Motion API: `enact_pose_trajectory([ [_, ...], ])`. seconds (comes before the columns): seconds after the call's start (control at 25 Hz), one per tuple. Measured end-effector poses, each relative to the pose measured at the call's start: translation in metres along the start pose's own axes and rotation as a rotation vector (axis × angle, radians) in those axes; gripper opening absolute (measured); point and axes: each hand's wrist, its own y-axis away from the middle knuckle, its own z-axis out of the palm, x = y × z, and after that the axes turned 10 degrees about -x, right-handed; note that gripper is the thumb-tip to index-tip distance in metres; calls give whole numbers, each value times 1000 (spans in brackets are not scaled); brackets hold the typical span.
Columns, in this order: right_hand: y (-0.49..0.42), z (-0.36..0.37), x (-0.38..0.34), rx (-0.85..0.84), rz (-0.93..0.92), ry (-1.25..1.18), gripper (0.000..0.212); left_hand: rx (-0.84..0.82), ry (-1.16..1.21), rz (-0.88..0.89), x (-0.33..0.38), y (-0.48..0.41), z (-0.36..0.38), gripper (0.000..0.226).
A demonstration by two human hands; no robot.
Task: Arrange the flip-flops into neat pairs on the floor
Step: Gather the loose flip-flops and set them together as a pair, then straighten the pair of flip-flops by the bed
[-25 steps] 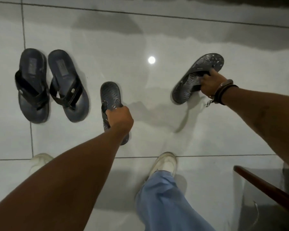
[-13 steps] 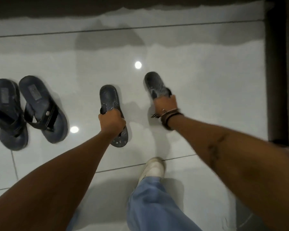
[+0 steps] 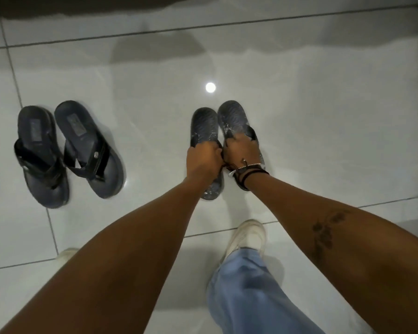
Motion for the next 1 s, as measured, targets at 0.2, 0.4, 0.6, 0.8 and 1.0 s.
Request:
enact_pose_trajectory([
  [0.2,-7,-20,-85,107,-202,-52,32,544,159,-325,-79,15,-78,29],
  [0.4,-65,12,-195,-254,-258,151,61,405,-130,-742,-213,15,-165,66],
  [0.6,-102,53,-233,-191,-32,229,71,168,-192,-760,-258,6,-163,24],
  [0.8,-102,54,-237,-134,-15,268,66,264,-32,-651,-263,3,-162,10],
  [1.0,-95,50,-244,-154,11,247,68,312,51,-561,-279,0,-194,9],
])
